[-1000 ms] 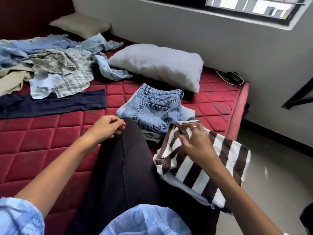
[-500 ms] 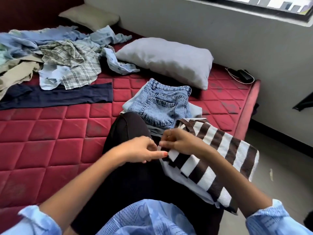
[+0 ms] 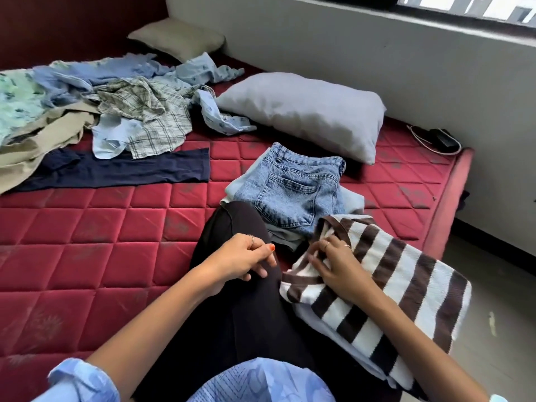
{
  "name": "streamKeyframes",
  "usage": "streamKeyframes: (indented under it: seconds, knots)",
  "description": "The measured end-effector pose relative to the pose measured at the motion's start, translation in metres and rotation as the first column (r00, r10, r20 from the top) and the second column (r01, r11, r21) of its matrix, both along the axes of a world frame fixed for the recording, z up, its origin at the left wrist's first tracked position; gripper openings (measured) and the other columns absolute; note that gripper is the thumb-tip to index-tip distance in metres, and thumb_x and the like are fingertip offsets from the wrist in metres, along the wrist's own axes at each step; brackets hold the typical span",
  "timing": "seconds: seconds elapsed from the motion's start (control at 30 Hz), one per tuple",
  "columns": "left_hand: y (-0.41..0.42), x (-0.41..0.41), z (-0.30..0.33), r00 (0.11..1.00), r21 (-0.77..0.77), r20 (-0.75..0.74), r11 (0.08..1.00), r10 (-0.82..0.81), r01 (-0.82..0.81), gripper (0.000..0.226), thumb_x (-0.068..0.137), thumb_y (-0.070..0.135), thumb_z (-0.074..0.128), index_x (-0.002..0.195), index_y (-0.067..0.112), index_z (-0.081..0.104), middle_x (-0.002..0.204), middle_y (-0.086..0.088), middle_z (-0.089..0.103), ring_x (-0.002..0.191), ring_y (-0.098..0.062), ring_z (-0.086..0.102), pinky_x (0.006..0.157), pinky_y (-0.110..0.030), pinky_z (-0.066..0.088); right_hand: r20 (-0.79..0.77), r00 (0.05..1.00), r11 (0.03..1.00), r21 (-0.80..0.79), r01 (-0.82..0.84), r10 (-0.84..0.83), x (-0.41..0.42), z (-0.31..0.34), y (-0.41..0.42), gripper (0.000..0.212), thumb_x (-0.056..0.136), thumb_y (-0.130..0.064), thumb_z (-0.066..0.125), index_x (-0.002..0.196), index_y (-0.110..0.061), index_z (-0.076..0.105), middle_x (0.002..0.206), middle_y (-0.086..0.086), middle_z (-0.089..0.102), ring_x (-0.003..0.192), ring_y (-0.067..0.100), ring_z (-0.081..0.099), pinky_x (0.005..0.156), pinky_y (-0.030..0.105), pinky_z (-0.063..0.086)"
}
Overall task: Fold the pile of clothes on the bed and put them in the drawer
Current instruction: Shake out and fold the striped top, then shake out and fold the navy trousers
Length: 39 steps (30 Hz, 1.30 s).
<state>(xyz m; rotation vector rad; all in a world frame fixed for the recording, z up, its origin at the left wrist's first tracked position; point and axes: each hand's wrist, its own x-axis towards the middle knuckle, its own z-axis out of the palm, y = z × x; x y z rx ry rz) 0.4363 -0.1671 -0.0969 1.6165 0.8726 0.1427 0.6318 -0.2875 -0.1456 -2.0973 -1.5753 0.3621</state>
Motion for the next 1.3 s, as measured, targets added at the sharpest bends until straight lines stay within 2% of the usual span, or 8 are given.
streamKeyframes:
  seconds: [0.2, 0.37, 0.57, 0.67, 0.87, 1.03, 1.2, 1.3]
  knots:
    - [0.023, -0.015, 0.023, 0.981, -0.021, 0.102, 0.986, 0.164, -0.163, 0.021, 0.100, 0.023, 0.049, 0.082, 0.017, 0.059, 0.077, 0.005, 0.069, 0.052, -0.002, 0.058, 0.043, -0.013, 0.035, -0.117, 0.993, 0.992, 0.124, -0.011, 0.025, -0.017, 0.032, 0.042, 0.007, 0.092, -0.017, 0.062, 0.086, -0.018, 0.065, 0.083, -0.004, 0.057, 0.073, 0.003, 0.058, 0.072, 0.023, 0.046]
    - [0.065, -0.049, 0.029, 0.925, -0.019, 0.097, 0.930, 0.366, -0.366, 0.022, 0.101, 0.023, 0.046, 0.083, 0.019, 0.059, 0.077, 0.005, 0.069, 0.050, 0.001, 0.057, 0.045, -0.012, 0.035, -0.138, 0.963, 0.962, 0.181, -0.206, 0.233, -0.057, 0.058, 0.111, 0.012, 0.093, -0.017, 0.060, 0.089, -0.008, 0.067, 0.084, 0.009, 0.065, 0.080, 0.023, 0.062, 0.077, 0.038, 0.050]
    - [0.097, -0.110, 0.008, 0.906, -0.032, -0.057, 0.907, 0.419, -0.421, 0.021, 0.101, 0.023, 0.045, 0.087, 0.017, 0.060, 0.080, 0.003, 0.068, 0.052, -0.001, 0.060, 0.043, -0.012, 0.035, -0.067, 0.897, 0.886, 0.203, -0.417, 0.437, -0.109, 0.061, 0.181, 0.008, 0.091, -0.011, 0.061, 0.087, -0.008, 0.066, 0.076, 0.001, 0.060, 0.068, 0.007, 0.052, 0.064, 0.010, 0.035]
    - [0.113, -0.142, 0.000, 0.865, -0.035, -0.112, 0.868, 0.489, -0.495, 0.021, 0.101, 0.024, 0.045, 0.088, 0.016, 0.060, 0.082, 0.003, 0.068, 0.054, -0.002, 0.060, 0.042, -0.012, 0.035, -0.045, 0.858, 0.852, 0.159, -0.500, 0.512, -0.126, 0.051, 0.208, 0.008, 0.091, -0.013, 0.061, 0.088, -0.010, 0.067, 0.075, -0.009, 0.054, 0.065, -0.002, 0.047, 0.065, 0.010, 0.033]
    - [0.153, -0.197, -0.007, 0.725, 0.002, -0.181, 0.737, 0.665, -0.676, 0.020, 0.098, 0.025, 0.048, 0.084, 0.020, 0.061, 0.078, 0.005, 0.068, 0.055, -0.001, 0.059, 0.048, -0.013, 0.037, 0.040, 0.761, 0.762, -0.061, -0.645, 0.647, -0.144, 0.032, 0.272, 0.013, 0.091, -0.015, 0.058, 0.094, -0.007, 0.068, 0.088, 0.001, 0.059, 0.084, 0.017, 0.056, 0.074, 0.016, 0.033]
    - [0.187, -0.226, -0.007, 0.619, -0.057, -0.154, 0.619, 0.770, -0.784, 0.016, 0.097, 0.021, 0.048, 0.089, 0.017, 0.061, 0.080, 0.003, 0.067, 0.059, -0.007, 0.058, 0.053, -0.017, 0.038, 0.033, 0.774, 0.761, -0.211, -0.613, 0.633, -0.173, 0.009, 0.349, 0.018, 0.090, -0.019, 0.055, 0.094, -0.006, 0.066, 0.100, 0.012, 0.066, 0.099, 0.028, 0.060, 0.083, 0.032, 0.043]
    - [0.232, -0.249, -0.016, 0.559, -0.089, -0.133, 0.552, 0.818, -0.829, 0.014, 0.097, 0.019, 0.049, 0.094, 0.014, 0.062, 0.083, 0.000, 0.067, 0.061, -0.009, 0.059, 0.050, -0.015, 0.038, 0.060, 0.775, 0.750, -0.309, -0.584, 0.629, -0.219, -0.008, 0.414, 0.014, 0.090, -0.014, 0.049, 0.082, -0.006, 0.058, 0.105, 0.018, 0.064, 0.102, 0.034, 0.058, 0.081, 0.034, 0.040]
    - [0.268, -0.265, -0.038, 0.522, -0.107, -0.133, 0.512, 0.842, -0.852, 0.016, 0.097, 0.018, 0.050, 0.088, 0.013, 0.061, 0.079, -0.001, 0.067, 0.055, -0.006, 0.058, 0.045, -0.014, 0.036, 0.055, 0.779, 0.752, -0.316, -0.579, 0.624, -0.246, -0.025, 0.461, 0.022, 0.092, -0.019, 0.048, 0.097, -0.004, 0.063, 0.111, 0.016, 0.060, 0.109, 0.035, 0.055, 0.090, 0.038, 0.045]
